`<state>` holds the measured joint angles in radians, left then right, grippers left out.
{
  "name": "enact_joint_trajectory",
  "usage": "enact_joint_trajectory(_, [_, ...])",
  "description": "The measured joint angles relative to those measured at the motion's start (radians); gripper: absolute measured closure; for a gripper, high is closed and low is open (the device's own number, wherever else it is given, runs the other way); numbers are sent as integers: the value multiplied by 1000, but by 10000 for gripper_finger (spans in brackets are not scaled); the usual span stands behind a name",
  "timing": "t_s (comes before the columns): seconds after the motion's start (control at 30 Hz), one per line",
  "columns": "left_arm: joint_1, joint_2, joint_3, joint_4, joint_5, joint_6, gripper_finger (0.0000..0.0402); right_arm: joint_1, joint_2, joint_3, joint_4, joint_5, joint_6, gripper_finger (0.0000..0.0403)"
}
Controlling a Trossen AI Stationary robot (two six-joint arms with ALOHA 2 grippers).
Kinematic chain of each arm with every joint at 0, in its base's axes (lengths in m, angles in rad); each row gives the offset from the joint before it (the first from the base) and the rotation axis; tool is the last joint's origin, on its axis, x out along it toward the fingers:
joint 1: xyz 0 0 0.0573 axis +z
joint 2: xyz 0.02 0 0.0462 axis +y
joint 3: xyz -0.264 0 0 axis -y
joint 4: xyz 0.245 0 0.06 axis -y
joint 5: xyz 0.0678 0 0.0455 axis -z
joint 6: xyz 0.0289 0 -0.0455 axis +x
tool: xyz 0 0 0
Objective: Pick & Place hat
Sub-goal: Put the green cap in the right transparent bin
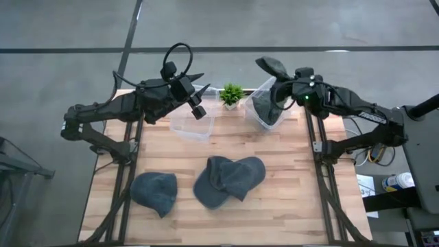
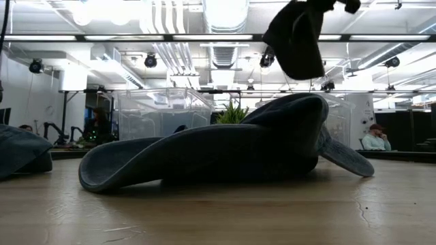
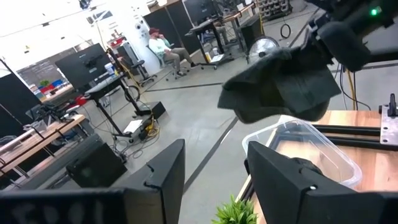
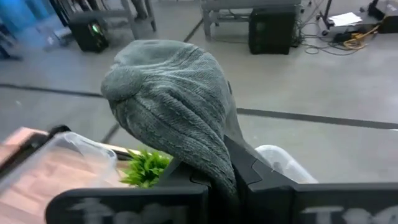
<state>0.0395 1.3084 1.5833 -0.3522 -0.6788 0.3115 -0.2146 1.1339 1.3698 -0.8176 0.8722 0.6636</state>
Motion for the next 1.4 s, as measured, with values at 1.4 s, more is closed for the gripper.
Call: enact_joint_trajectory(1.4, [0,0,-1,-53,9,-32,234,0,-181,-795,544,159,443,394])
